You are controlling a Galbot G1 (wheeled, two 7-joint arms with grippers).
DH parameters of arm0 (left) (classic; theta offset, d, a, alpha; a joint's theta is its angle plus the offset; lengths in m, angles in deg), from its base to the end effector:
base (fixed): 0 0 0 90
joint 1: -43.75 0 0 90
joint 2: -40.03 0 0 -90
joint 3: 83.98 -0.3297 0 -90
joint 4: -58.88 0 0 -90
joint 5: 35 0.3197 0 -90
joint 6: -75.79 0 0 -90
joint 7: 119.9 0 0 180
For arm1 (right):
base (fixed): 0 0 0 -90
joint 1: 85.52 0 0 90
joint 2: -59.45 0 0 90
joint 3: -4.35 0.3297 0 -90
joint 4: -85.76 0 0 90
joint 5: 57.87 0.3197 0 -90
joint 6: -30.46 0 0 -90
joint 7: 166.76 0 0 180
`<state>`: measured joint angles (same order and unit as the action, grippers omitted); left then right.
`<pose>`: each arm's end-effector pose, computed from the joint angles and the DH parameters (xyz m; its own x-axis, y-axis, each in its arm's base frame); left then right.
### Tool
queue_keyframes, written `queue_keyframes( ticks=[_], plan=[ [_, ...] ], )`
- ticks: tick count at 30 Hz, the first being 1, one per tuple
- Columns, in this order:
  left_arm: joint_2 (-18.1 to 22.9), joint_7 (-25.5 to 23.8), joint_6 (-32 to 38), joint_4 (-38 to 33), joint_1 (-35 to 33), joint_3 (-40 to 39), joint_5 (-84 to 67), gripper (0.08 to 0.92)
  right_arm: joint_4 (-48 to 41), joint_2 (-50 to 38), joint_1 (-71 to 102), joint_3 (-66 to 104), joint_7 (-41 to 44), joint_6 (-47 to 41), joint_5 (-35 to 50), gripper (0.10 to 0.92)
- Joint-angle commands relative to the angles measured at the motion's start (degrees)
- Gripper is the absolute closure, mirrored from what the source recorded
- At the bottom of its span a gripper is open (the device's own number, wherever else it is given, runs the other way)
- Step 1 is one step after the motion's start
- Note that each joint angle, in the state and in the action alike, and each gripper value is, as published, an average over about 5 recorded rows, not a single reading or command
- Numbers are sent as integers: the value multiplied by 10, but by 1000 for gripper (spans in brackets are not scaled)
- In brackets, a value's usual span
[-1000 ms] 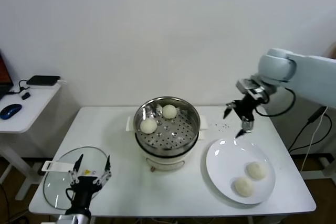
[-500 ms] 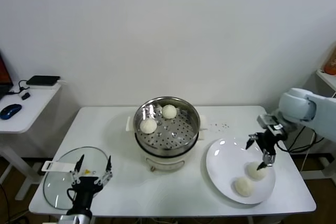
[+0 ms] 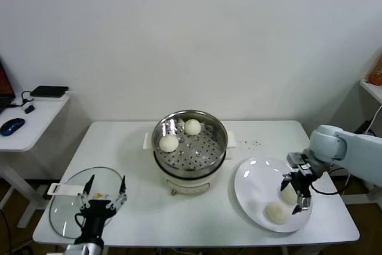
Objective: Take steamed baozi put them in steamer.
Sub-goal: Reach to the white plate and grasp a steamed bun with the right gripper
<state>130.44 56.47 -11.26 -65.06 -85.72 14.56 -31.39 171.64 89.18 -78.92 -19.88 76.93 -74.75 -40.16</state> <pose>0.1062 0.0383 -0.2837 -0.9971 -0.0574 0.0499 -0.0495 0.9877 0.1483 0.4095 -0.1620 -0.1791 0.1484 -0.1307 0.9802 -0.9868 -0.0851 0.1380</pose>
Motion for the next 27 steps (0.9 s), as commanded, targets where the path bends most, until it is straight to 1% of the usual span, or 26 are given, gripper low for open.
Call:
queue_keyframes(
  ticks=[1, 27],
  plan=[
    [-1, 0, 0, 3, 2, 0, 0, 177, -16, 21, 47, 10, -9, -7, -9, 203],
    [-2, 0, 1, 10, 2, 3, -2, 177, -42, 43, 110, 58, -28, -6, -26, 203]
  ],
)
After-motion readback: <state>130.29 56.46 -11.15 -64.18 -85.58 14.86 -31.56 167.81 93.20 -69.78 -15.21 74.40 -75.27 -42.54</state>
